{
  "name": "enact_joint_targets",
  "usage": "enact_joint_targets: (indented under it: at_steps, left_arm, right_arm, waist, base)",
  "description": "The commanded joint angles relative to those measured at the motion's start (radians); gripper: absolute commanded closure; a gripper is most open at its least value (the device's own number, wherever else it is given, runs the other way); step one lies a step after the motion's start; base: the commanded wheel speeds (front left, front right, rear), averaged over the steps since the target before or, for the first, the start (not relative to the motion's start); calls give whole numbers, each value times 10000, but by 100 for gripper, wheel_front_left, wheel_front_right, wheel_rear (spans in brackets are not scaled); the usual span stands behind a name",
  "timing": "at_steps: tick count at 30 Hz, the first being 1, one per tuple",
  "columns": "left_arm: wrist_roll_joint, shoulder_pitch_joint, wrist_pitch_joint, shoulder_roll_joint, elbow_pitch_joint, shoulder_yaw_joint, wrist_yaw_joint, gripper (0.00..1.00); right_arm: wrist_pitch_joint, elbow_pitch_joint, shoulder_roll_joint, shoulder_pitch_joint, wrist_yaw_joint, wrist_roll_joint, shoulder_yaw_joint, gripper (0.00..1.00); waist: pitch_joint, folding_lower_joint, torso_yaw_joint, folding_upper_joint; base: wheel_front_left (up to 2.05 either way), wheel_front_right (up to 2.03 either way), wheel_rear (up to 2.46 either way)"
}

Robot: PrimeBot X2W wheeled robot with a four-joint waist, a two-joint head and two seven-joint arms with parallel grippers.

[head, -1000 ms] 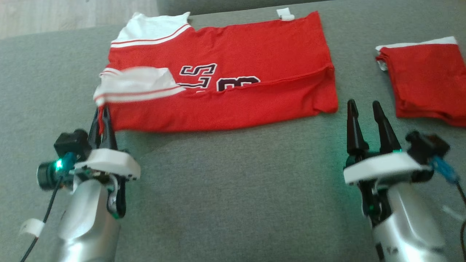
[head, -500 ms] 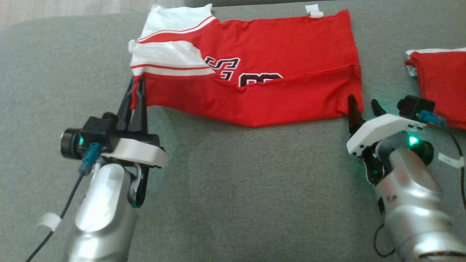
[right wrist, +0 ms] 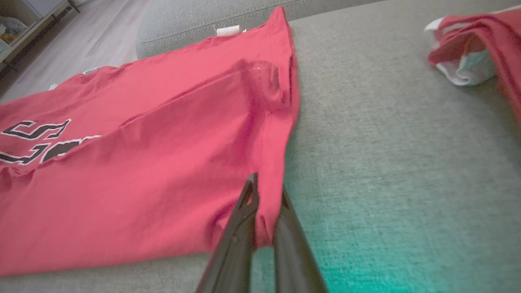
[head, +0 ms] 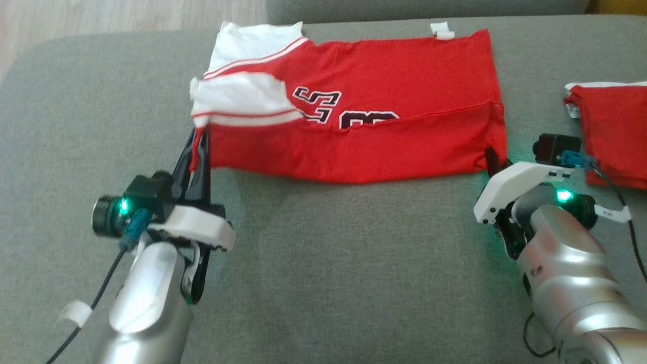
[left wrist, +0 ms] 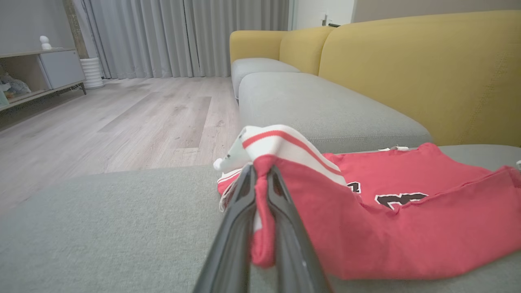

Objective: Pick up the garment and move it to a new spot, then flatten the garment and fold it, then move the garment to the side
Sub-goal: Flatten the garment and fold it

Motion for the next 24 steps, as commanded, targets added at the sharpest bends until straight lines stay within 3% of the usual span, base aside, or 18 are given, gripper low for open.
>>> enact_joint_targets:
  at_steps: [1, 9, 24]
  left_arm:
    - [-112, -71, 39, 305, -183, 330, 91, 100]
    - [-285, 632, 537, 491, 394, 328, 168, 100]
    - [-521, 2727, 1624, 778, -23, -43, 179, 100]
  right_arm:
    - [-249, -143, 116, -59, -7, -257, 13, 100]
    - [-529, -73, 116, 484, -7, -482, -361, 100]
    - [-106, -640, 111, 2327, -7, 1138, 814, 100]
  waist:
    - [-153, 0, -72, 0]
    - [-1024, 0, -229, 0]
    - [-2204, 0, -685, 0]
  base:
    - [0, 0, 0]
    - [0, 0, 0]
    - [0, 0, 0]
